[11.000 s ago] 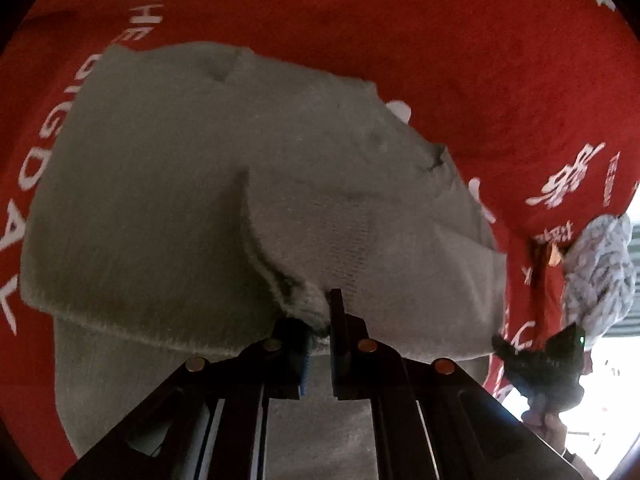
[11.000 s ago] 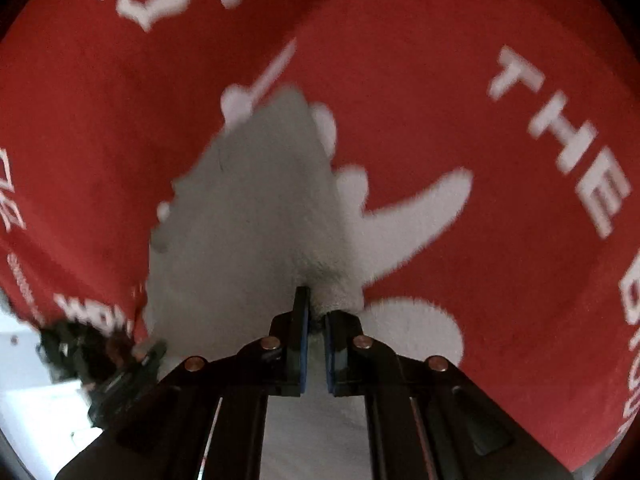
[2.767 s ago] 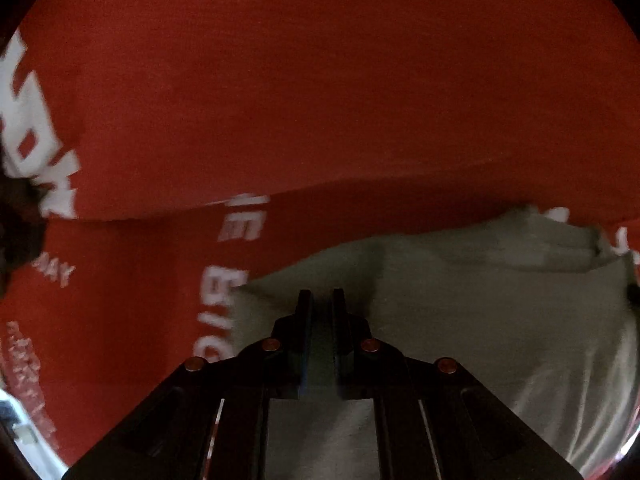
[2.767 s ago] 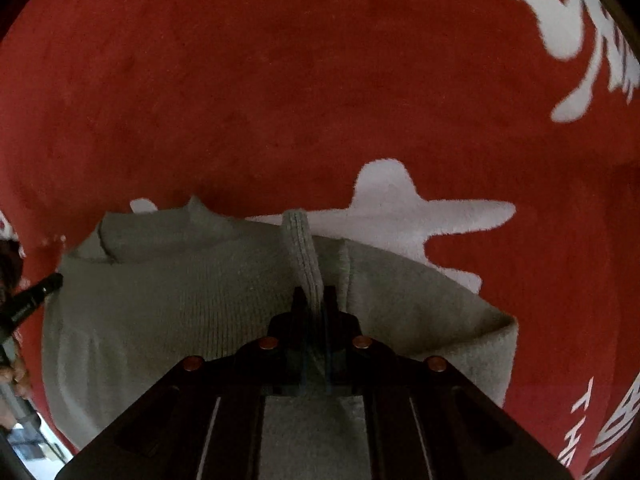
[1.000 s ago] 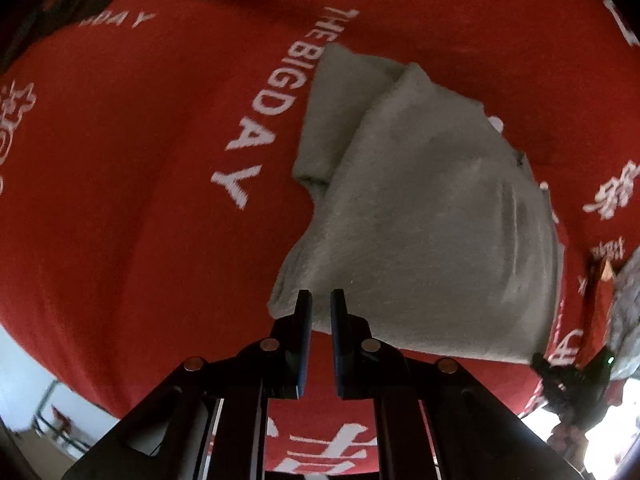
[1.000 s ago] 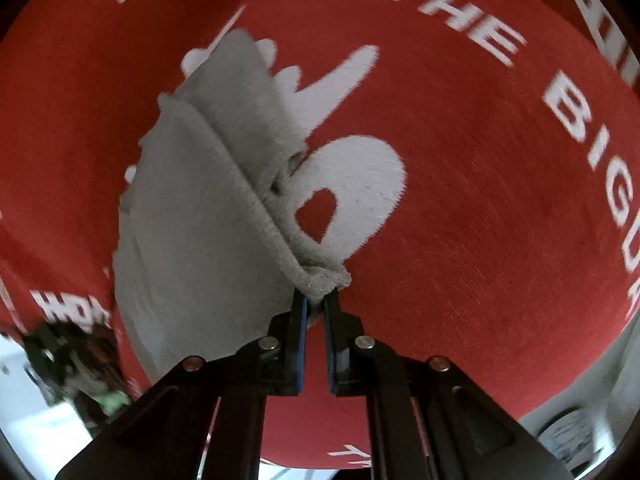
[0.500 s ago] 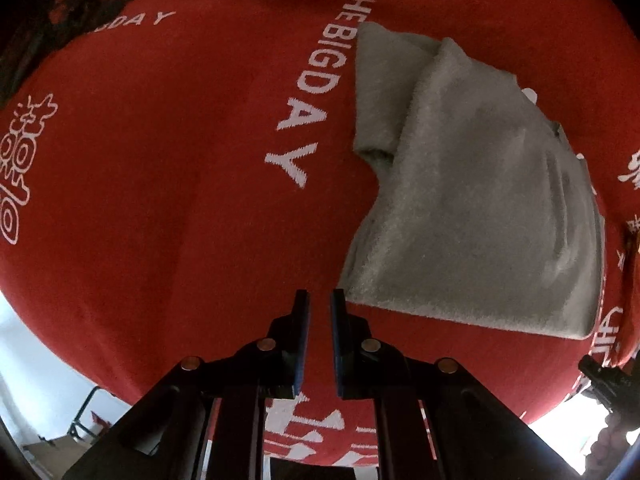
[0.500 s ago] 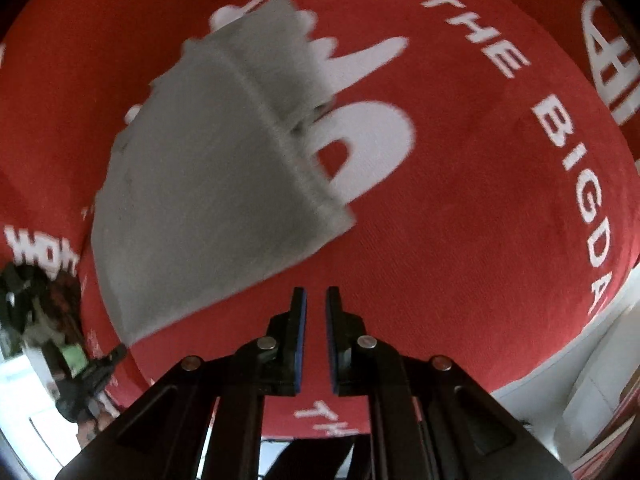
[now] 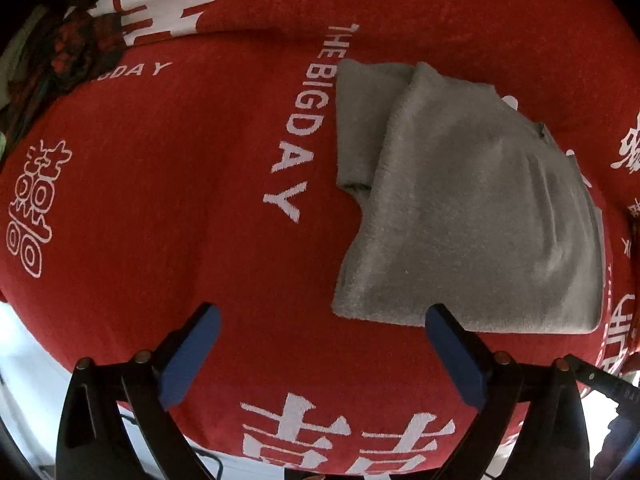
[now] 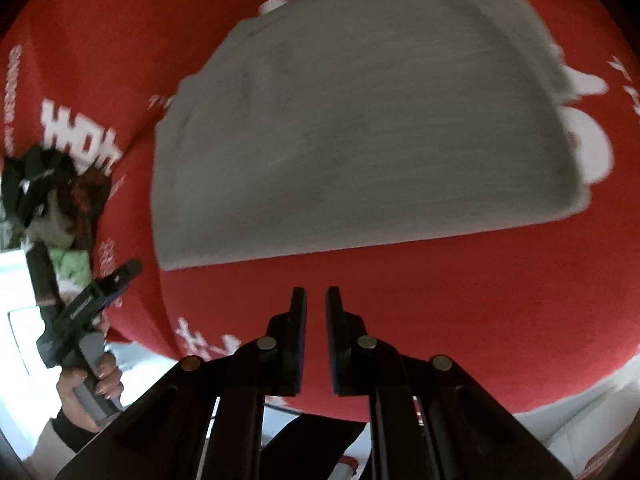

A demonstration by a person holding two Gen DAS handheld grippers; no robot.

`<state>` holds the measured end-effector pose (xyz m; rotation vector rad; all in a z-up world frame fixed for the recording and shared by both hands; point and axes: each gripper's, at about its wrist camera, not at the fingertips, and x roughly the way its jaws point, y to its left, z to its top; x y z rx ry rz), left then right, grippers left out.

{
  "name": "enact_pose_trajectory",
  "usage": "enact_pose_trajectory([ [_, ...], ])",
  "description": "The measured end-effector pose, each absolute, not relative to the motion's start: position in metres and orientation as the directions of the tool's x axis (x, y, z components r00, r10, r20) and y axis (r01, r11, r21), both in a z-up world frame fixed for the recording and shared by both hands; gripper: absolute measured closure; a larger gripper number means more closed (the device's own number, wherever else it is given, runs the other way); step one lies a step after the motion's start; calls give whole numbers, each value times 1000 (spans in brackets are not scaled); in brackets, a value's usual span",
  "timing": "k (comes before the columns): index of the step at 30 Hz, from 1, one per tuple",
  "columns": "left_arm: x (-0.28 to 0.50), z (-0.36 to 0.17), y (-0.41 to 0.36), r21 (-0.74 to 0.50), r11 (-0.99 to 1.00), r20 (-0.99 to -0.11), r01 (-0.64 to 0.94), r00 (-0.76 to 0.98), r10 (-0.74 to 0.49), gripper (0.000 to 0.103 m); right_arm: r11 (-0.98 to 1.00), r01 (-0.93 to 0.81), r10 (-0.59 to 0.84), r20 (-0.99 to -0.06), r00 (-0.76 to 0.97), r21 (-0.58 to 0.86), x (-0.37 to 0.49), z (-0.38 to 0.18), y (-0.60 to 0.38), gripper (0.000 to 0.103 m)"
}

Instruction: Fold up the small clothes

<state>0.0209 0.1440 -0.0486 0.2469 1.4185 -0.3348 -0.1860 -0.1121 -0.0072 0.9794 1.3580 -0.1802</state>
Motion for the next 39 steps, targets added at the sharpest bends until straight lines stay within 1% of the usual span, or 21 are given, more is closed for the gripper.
enact_pose_trajectory([
  [1,22,-49,144,-31,928,-990,371,117,-79,1,622,618,418,-871,258,481,-182,-6,-107,79],
  [2,24,-49,146,-36,928,-990,370,113,-83,1,632,607,419,-872,254,481,-179,-5,-102,74],
  [3,26,-50,146,-40,930,-990,366,111,-86,1,637,602,419,-872,255,482,-175,-4,-98,67],
  [4,28,-50,147,-40,931,-990,363,112,-86,1,640,596,421,-870,256,485,-172,-4,-95,67],
  [8,36,-54,154,7,928,-992,372,118,-39,1,650,579,434,-866,248,491,-157,-4,-82,67],
  [11,42,-60,160,-17,930,-995,366,86,-53,1,659,572,430,-868,247,489,-140,-5,-75,67],
  [14,45,-58,166,-28,933,-993,358,95,-67,1,663,542,429,-856,290,516,-114,1,-73,67],
  [15,47,-56,168,-34,935,-992,354,104,-76,1,668,531,426,-853,300,521,-105,3,-71,70],
  [16,48,-55,169,-34,936,-990,350,114,-78,1,678,515,420,-851,314,525,-91,4,-70,81],
  [17,49,-54,170,-27,936,-990,350,122,-74,1,686,503,416,-851,321,525,-78,5,-67,85],
  [18,50,-54,171,-17,936,-990,352,128,-66,1,699,488,408,-852,328,523,-61,4,-65,86],
  [23,59,-58,178,-7,937,-990,348,129,-55,1,723,458,397,-854,338,517,13,-10,-55,86],
  [28,68,-63,187,2,944,-992,330,123,-41,1,767,438,343,-876,340,470,60,-24,-42,86],
  [33,72,-70,196,8,954,-994,299,110,-26,1,770,438,369,-884,287,463,71,-49,-24,86],
  [37,75,-71,196,11,954,-994,300,110,-23,1,806,335,419,-870,260,488,65,-35,1,85],
  [39,78,-71,194,15,952,-993,305,114,-21,1,810,311,430,-864,261,497,55,-27,6,85],
])
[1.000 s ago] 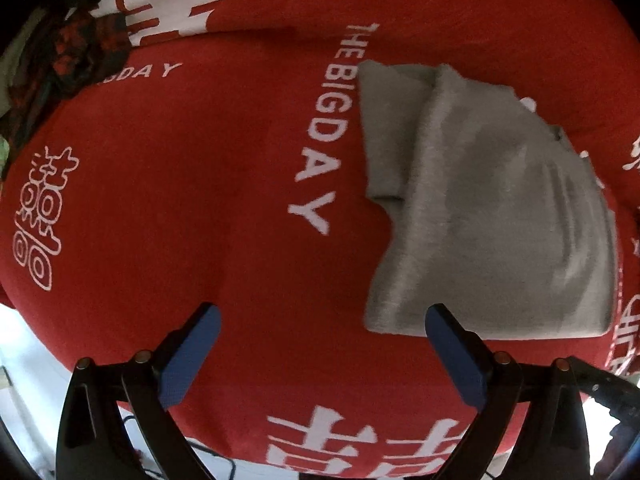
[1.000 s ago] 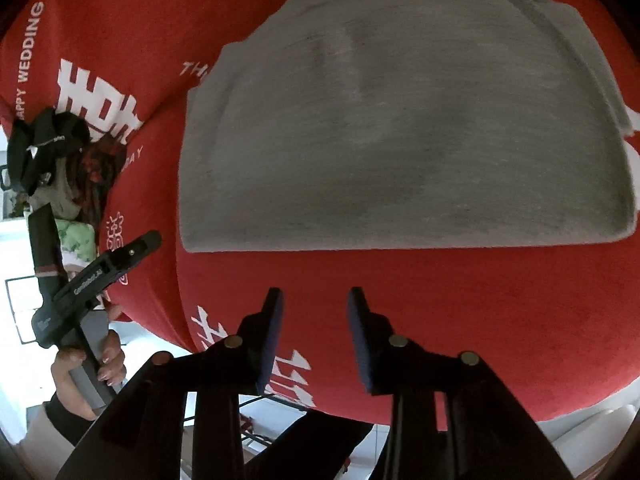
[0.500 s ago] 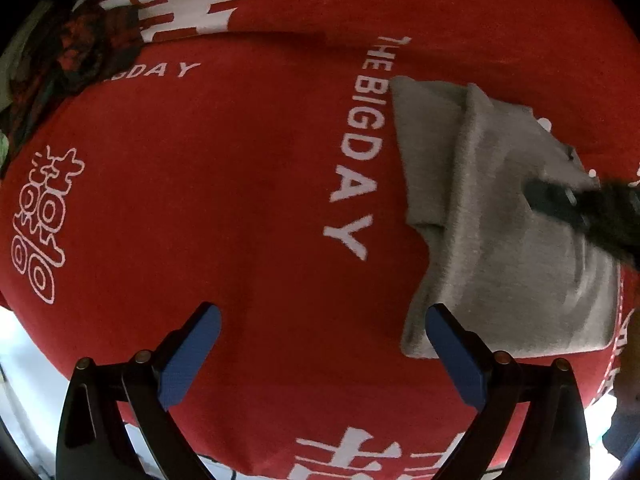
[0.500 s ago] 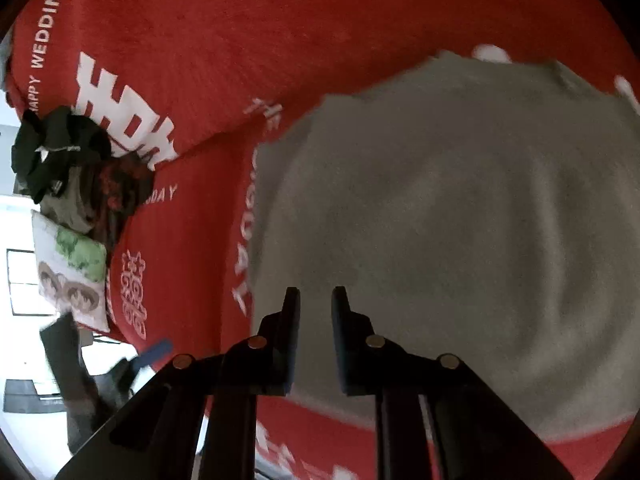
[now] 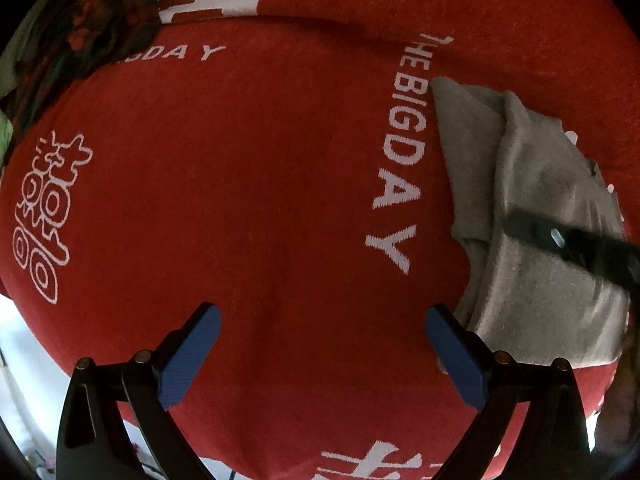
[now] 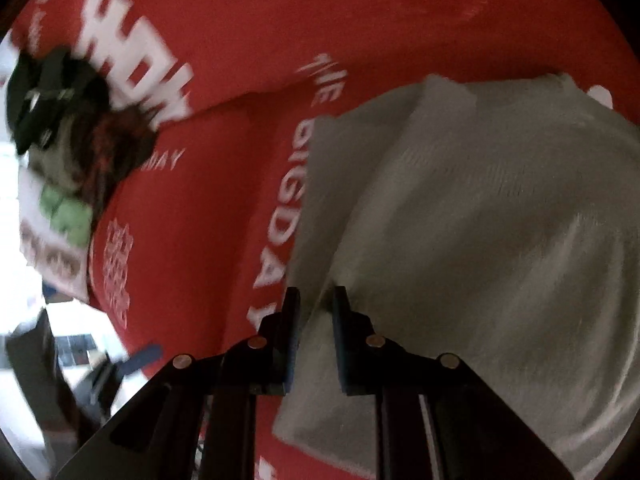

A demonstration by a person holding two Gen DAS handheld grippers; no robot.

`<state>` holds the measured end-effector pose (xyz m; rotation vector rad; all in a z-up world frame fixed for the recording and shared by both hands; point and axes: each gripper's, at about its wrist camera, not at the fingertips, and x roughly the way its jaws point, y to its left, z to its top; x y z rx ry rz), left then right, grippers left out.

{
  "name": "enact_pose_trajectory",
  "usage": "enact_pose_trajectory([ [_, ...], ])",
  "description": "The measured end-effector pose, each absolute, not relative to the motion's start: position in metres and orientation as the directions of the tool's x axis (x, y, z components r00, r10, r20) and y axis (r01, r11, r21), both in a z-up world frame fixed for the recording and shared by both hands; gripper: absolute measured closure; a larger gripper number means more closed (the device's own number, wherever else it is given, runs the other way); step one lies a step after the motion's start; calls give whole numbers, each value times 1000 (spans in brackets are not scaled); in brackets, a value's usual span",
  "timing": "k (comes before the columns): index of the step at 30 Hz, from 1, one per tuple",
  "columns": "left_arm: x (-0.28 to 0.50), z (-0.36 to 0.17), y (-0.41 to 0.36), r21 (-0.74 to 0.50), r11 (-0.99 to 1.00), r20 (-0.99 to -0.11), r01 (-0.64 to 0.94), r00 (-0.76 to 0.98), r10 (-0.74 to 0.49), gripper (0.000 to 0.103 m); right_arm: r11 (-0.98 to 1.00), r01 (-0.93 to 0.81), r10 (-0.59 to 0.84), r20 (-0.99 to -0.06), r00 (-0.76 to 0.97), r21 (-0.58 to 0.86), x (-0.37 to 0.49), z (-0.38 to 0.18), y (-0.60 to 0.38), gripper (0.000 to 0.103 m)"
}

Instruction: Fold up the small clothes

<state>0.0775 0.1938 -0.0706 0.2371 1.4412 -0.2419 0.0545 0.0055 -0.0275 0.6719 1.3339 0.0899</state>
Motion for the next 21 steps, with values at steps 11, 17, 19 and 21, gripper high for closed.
enact_pose_trajectory([
  [11,75,-68,170,11,936,-994,352,106,-28,1,605,529,497,-802,333,595,-51,-25,-44,70],
  [17,70,-68,153,14,920,-994,392,107,-31,1,486,613,509,-772,381,623,-100,-36,-56,70],
  [19,69,-67,149,11,916,-994,400,105,-34,1,435,638,516,-756,402,636,-112,-40,-59,67],
  [21,68,-67,147,10,916,-994,401,105,-35,1,390,656,518,-743,423,646,-123,-44,-63,67],
])
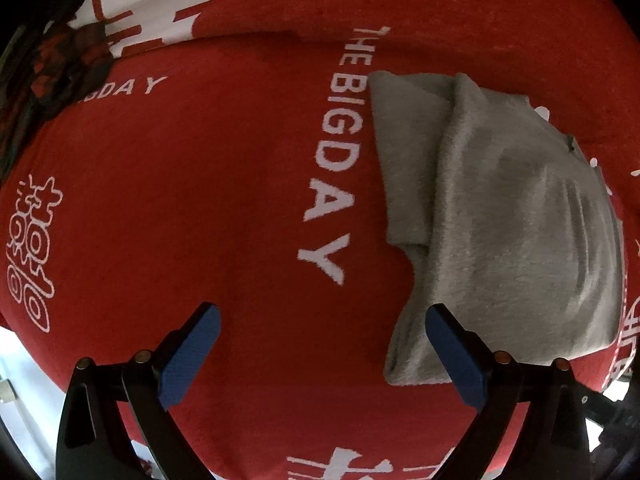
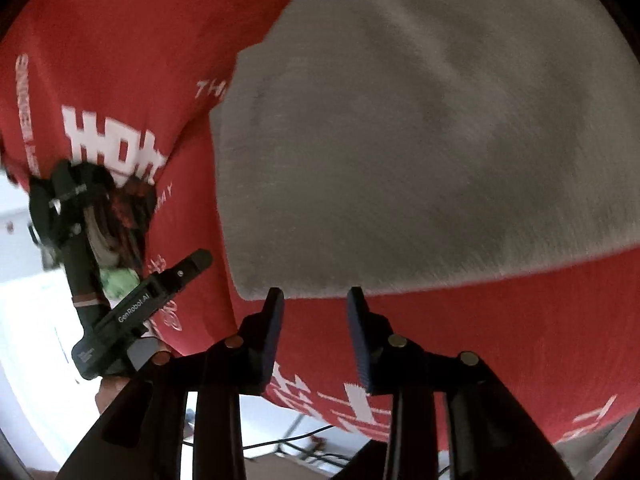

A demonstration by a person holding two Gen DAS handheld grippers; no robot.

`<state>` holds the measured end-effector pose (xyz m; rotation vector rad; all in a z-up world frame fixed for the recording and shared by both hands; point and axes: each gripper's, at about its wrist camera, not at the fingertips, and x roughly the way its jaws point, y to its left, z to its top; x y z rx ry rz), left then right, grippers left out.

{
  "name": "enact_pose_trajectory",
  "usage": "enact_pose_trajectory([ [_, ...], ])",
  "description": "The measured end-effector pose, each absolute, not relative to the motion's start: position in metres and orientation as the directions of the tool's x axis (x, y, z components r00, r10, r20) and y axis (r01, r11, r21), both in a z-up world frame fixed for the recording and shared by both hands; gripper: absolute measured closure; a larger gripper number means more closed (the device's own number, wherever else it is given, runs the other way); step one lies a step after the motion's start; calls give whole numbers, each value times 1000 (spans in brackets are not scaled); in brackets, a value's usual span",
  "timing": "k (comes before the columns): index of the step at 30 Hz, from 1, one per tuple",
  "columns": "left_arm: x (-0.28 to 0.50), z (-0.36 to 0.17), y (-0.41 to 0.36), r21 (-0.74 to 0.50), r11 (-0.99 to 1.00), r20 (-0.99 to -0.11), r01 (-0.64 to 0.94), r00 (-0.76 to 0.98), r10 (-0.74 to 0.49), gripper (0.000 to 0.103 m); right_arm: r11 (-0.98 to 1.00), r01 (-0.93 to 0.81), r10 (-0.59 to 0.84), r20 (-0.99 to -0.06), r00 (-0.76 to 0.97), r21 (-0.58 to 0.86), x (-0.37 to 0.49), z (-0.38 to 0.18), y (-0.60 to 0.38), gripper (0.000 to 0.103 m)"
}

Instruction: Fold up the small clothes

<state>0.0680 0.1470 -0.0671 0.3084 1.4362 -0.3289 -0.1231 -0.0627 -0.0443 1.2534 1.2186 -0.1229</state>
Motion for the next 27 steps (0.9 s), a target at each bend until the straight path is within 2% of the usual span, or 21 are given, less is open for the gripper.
enact_pose_trajectory([
  [4,71,-70,144,14,920,-994,391,102,-28,1,339,681,514,-734,444,650,-139,-52,-65,66],
  [11,79,-78,146,-66,935,-996,348,36,-83,1,276,696,515,-713,475,663,-149,-64,-64,66],
  [14,85,-82,148,-136,938,-990,319,1,-144,1,233,703,510,-700,500,672,-151,-72,-63,66],
  [17,90,-86,151,-220,931,-975,291,-29,-221,1,158,706,482,-677,556,691,-155,-80,-64,56],
  [20,96,-89,153,-283,920,-959,271,-50,-280,1,73,691,457,-640,618,719,-155,-88,-66,56],
  [27,109,-98,151,-413,882,-911,227,-110,-398,1,14,653,416,-598,685,757,-132,-92,-68,54],
])
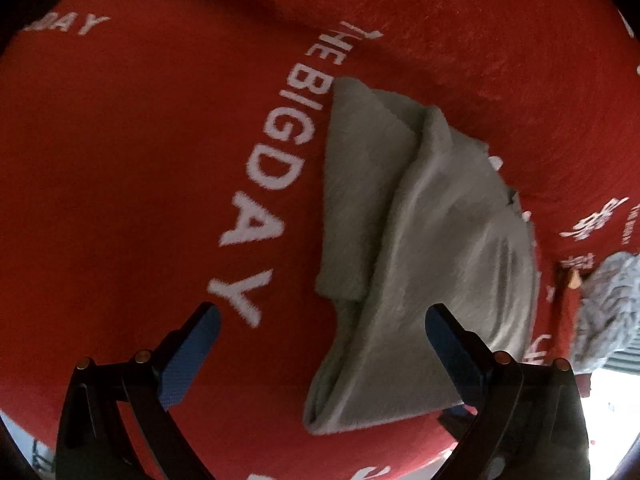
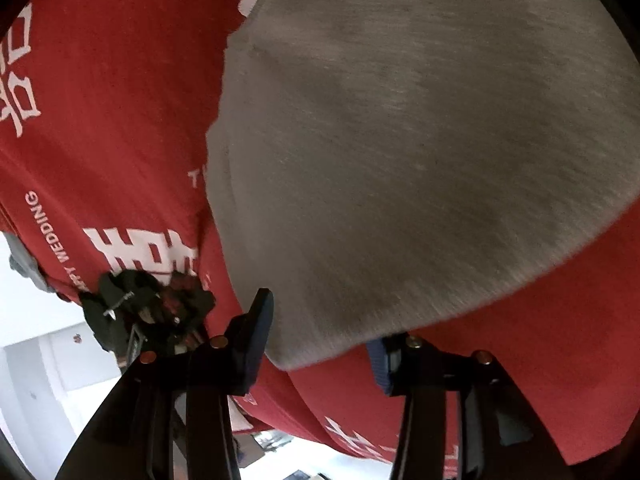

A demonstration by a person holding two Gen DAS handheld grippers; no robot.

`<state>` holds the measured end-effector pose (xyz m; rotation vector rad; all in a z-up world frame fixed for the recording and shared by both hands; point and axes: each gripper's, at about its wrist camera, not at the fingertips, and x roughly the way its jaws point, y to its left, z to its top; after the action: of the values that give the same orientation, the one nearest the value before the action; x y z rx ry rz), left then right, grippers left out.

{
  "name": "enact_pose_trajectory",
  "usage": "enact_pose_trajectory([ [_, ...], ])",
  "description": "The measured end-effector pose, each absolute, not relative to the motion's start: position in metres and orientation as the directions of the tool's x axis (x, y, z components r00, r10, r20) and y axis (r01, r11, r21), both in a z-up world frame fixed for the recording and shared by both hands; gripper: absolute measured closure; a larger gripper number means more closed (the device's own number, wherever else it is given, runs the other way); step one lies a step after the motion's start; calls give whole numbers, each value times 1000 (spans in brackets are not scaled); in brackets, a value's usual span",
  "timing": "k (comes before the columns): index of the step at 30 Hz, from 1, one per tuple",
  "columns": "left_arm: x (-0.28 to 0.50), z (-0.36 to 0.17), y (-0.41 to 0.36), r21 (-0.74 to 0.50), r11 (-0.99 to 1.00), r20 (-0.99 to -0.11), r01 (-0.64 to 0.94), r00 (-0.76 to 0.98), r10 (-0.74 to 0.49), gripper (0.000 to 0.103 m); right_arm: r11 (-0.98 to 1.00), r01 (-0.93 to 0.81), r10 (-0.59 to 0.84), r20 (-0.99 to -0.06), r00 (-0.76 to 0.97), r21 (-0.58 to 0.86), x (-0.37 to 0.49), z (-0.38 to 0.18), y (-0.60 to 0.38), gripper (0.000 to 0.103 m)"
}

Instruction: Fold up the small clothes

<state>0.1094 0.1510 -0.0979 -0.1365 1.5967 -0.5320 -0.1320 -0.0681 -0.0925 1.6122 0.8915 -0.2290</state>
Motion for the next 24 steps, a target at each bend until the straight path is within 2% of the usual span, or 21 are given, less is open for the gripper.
enact_pose_trajectory([
  [2,116,-100,147,-456,862,-890,223,-135,-436,1,-30,643,427,-572,700,765,-124,-97,-69,57],
  [3,119,-103,144,-478,850,-878,222,-152,-454,1,-56,641,441,-557,704,766,-120,-100,-69,71],
  [4,122,-104,141,-493,842,-869,221,-166,-466,1,-80,630,450,-536,714,772,-117,-102,-69,95],
  [8,136,-119,126,-583,794,-805,175,-262,-533,1,-124,524,440,-426,790,843,-111,-86,-81,94],
  [15,143,-117,87,-700,698,-699,154,-348,-624,1,-64,441,467,-364,806,895,-105,-53,-93,95],
  [19,133,-113,45,-658,706,-748,261,-339,-571,1,-22,450,487,-383,785,893,-102,-52,-91,95],
  [20,131,-116,35,-646,711,-758,278,-338,-558,7,-15,460,495,-393,775,888,-102,-53,-89,95],
  [21,128,-118,28,-628,717,-774,302,-335,-537,28,-3,480,508,-413,756,877,-103,-55,-86,95],
  [23,126,-125,23,-582,741,-807,335,-346,-478,48,45,527,549,-462,696,848,-105,-58,-80,93],
  [24,125,-125,25,-574,744,-814,342,-342,-470,51,77,553,572,-491,657,830,-106,-58,-78,90],
])
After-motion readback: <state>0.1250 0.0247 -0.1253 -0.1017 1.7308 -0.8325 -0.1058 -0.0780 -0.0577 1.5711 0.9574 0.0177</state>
